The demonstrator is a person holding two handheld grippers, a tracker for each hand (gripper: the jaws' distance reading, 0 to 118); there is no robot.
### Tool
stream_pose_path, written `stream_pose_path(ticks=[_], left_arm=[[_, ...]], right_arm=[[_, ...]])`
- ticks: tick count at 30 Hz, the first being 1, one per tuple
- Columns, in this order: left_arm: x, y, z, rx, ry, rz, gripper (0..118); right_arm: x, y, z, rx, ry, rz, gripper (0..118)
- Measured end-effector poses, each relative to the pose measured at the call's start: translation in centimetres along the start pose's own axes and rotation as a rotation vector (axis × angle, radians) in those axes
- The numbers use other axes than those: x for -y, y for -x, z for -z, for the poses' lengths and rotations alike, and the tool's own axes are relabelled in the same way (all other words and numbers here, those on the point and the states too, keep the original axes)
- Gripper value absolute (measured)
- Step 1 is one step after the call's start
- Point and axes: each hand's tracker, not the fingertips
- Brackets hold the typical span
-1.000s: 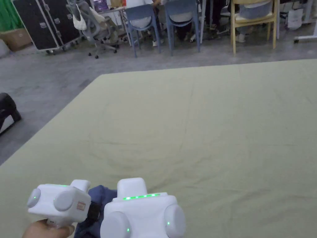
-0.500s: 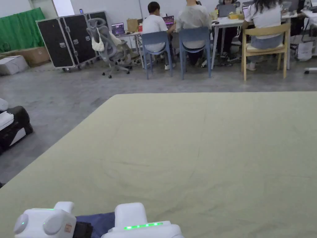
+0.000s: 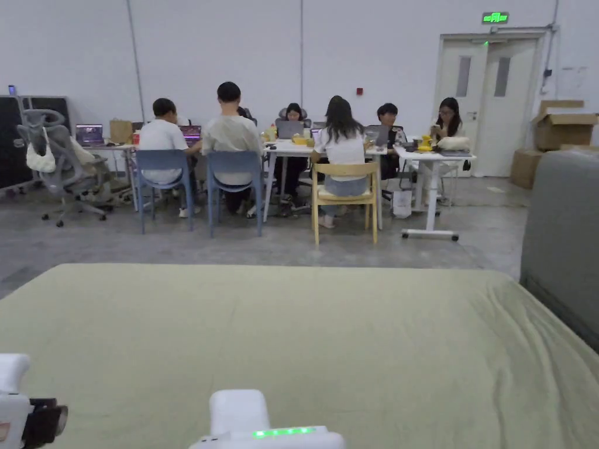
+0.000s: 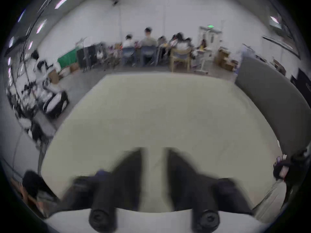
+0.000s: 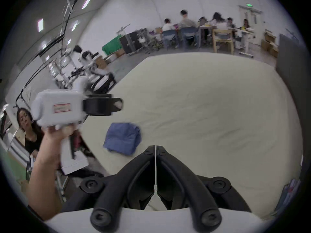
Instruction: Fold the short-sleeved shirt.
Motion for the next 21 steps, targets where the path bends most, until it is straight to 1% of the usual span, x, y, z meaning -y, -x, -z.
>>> stream_pose_path(ticks=[1, 2, 4, 6, 7, 8, 10, 11, 13, 14, 15, 16, 17, 19, 21], left_arm=[[-1.3, -2.4, -0.7, -0.001, -0.047, 0.034, 0], [-2.3, -4.3, -1.7, 0.012, -0.101, 0.039, 0], [-4.8, -8.2, -2.8, 0.094, -0.223, 0.038, 0], [-6.7, -11.7, -4.6, 0.128, -0.305, 0.008, 0], [-7.5, -13.3, -5.4, 0.139, -0.345, -0.002, 0], [-8.3, -15.5, -7.1, 0.148, -0.380, -0.009, 0], [-9.0, -17.9, -8.8, 0.130, -0.456, -0.066, 0], [-9.2, -18.7, -9.5, 0.139, -0.478, -0.090, 0], [-9.1, -20.2, -10.6, 0.178, -0.500, -0.097, 0], [-9.0, -20.7, -10.9, 0.188, -0.502, -0.086, 0], [-8.9, -21.2, -11.1, 0.212, -0.496, -0.055, 0], [-8.8, -21.7, -11.3, 0.235, -0.470, -0.015, 0], [-8.5, -21.9, -11.4, 0.228, -0.455, -0.015, 0], [-7.7, -21.9, -11.5, 0.191, -0.437, -0.030, 0], [-7.1, -21.3, -11.2, 0.193, -0.432, -0.039, 0]], right_arm=[[-0.9, -2.1, -1.7, 0.043, -0.045, 0.004, 4], [-1.6, -3.8, -3.1, 0.085, -0.083, 0.000, 4], [-3.1, -7.9, -7.2, 0.223, -0.192, -0.016, 4], [-4.1, -11.3, -10.7, 0.337, -0.268, 0.005, 4], [-4.5, -12.8, -12.5, 0.370, -0.288, 0.025, 4], [-4.8, -14.3, -14.2, 0.377, -0.307, 0.042, 4], [-5.1, -16.5, -17.3, 0.412, -0.353, 0.072, 5], [-5.2, -17.2, -18.6, 0.424, -0.374, 0.069, 6], [-4.9, -18.6, -21.0, 0.470, -0.417, 0.045, 6], [-4.7, -19.0, -21.7, 0.499, -0.433, 0.020, 6], [-4.3, -19.1, -21.9, 0.530, -0.447, -0.022, 6], [-3.6, -19.3, -22.5, 0.537, -0.461, -0.061, 6], [-3.1, -19.6, -22.9, 0.544, -0.463, -0.070, 6], [-2.4, -19.7, -23.0, 0.560, -0.449, -0.049, 6], [-1.8, -19.9, -23.5, 0.555, -0.455, -0.023, 6]])
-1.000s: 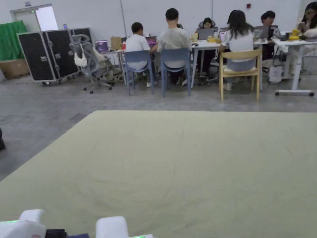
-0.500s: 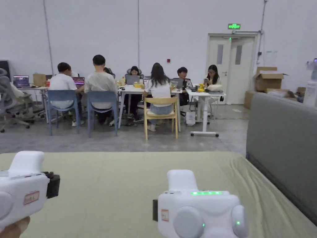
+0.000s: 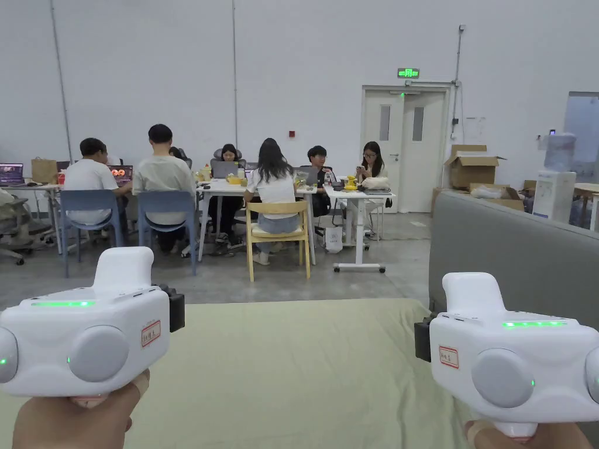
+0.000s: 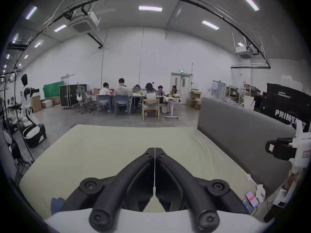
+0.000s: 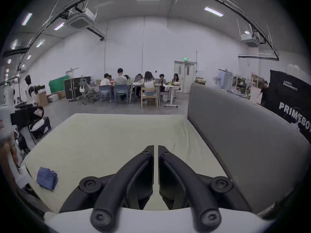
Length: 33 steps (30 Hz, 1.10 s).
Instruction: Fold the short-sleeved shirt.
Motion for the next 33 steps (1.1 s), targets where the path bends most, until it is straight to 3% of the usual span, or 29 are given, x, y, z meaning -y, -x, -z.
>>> stream_pose_path(ticks=[17, 18, 19, 20, 21, 22, 30, 33], left_arm=[[0.9, 0.9, -2.4, -0.018, 0.018, 0.015, 0], [0.8, 1.0, -2.4, -0.024, 0.013, 0.017, 0], [0.7, 0.8, -2.7, -0.025, 0.008, 0.016, 0], [0.6, 0.9, -2.7, -0.024, 0.001, 0.013, 13], [0.5, 1.1, -2.8, -0.011, -0.006, 0.003, 64], [0.5, 1.1, -2.8, -0.019, -0.025, -0.014, 118], [-0.2, 0.7, -4.0, -0.052, -0.044, -0.036, 118], [0.0, 0.6, -4.2, -0.058, -0.049, -0.025, 118]], right_arm=[[-0.3, 1.8, -0.7, 0.013, -0.030, 0.029, 7], [-0.3, 1.6, -0.6, 0.011, -0.032, 0.031, 9], [-0.4, 1.6, -0.6, 0.008, -0.034, 0.037, 20], [-0.5, 1.6, -0.5, -0.001, -0.033, 0.041, 41], [-0.6, 1.7, -0.3, -0.017, -0.029, 0.041, 84], [-0.7, 1.4, -0.4, -0.032, -0.012, 0.033, 118], [-1.2, 1.3, -0.6, -0.066, -0.023, 0.088, 118], [-1.4, 1.6, -0.6, -0.016, -0.011, 0.091, 118]])
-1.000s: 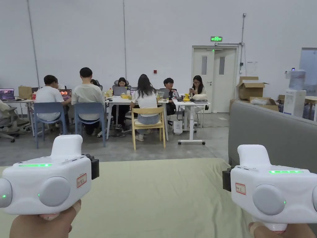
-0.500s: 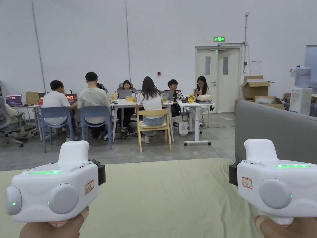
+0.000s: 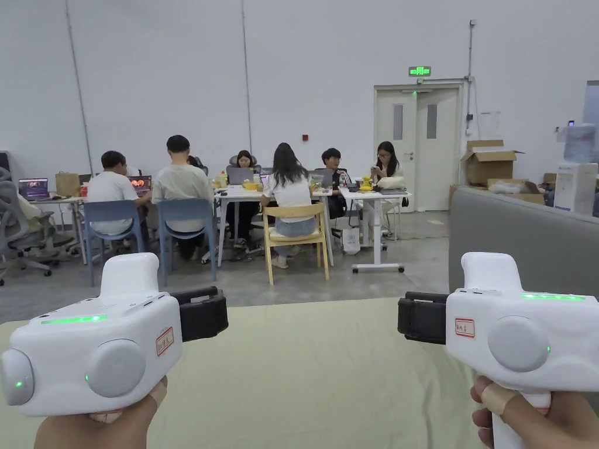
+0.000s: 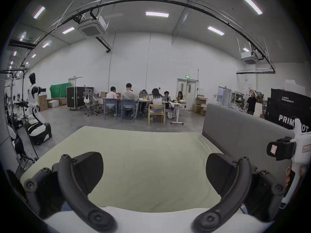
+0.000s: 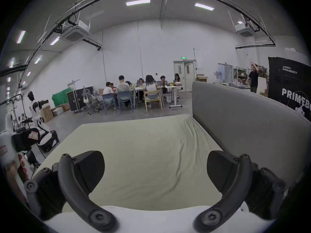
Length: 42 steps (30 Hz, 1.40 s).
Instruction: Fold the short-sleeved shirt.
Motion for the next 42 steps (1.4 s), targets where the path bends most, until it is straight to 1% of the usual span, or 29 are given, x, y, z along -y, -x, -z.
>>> stream_pose_path(ticks=[4, 8, 9, 16, 18, 23, 26, 42], left_arm=[[0.1, 0.3, 0.3, -0.003, 0.002, 0.032, 118], [-0.2, -0.2, -0.7, -0.009, 0.000, 0.040, 118], [-0.2, -0.2, -0.9, -0.005, -0.001, 0.037, 118], [-0.2, 0.2, -0.1, -0.010, -0.001, 0.043, 118], [-0.1, 0.3, -0.1, -0.005, 0.000, 0.037, 118], [0.1, 0.4, 0.0, 0.008, 0.004, 0.033, 118], [0.3, 0.4, 0.2, 0.008, 0.007, 0.038, 118], [0.2, 0.5, -0.1, 0.007, 0.008, 0.028, 118]], right_arm=[[0.0, 0.2, 0.1, 0.029, -0.001, -0.017, 118], [0.1, 0.4, 0.3, 0.012, -0.009, -0.011, 118], [0.1, 0.6, 0.2, 0.000, -0.014, -0.017, 118], [-0.1, 2.3, -1.1, 0.012, -0.035, -0.050, 118], [-0.2, 2.5, -0.5, 0.005, -0.030, -0.058, 118], [-0.1, 2.7, -0.2, -0.011, -0.018, -0.046, 118], [-0.2, 2.8, -0.2, 0.015, -0.005, -0.042, 118], [-0.2, 3.5, -0.1, -0.009, -0.009, -0.054, 118]])
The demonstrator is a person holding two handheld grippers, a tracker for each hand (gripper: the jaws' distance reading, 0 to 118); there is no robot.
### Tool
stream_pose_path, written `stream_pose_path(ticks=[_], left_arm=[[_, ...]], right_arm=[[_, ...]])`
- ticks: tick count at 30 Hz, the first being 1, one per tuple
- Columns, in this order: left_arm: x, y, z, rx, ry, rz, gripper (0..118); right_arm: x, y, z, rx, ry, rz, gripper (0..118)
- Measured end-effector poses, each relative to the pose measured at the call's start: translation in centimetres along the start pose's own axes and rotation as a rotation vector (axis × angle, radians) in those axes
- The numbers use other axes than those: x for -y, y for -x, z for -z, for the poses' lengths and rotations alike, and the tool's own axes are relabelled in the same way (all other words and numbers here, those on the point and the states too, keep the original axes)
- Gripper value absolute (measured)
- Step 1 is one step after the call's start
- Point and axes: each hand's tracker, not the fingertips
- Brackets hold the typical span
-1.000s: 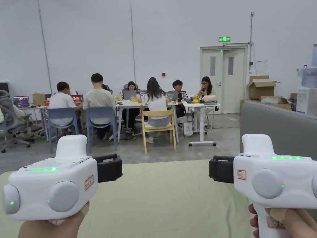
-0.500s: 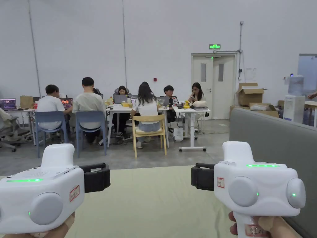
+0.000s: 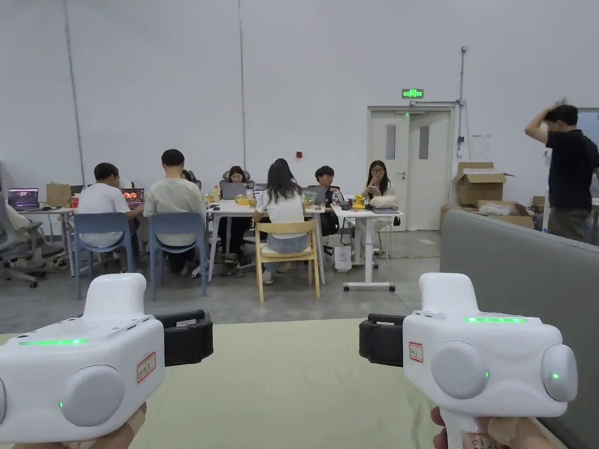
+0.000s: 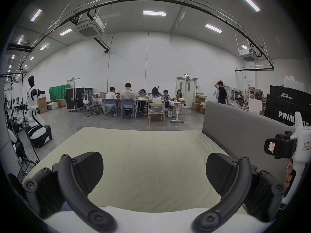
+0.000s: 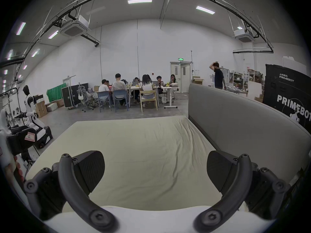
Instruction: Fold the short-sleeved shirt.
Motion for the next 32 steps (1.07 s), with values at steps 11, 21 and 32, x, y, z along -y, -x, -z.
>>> stream_pose_path(ticks=[11, 21, 32], left_arm=[[-0.18, -0.22, 0.03, 0.002, -0.002, 0.006, 118], [-0.19, 0.07, 0.41, 0.009, 0.004, 0.005, 118], [-0.55, 0.12, 0.10, 0.003, -0.006, -0.001, 118]], right_arm=[[-0.07, 0.21, -0.06, 0.004, -0.001, -0.006, 118], [-0.21, 0.56, 0.31, 0.006, 0.002, -0.009, 118], [-0.06, 0.64, 0.11, 0.000, -0.011, -0.015, 118]])
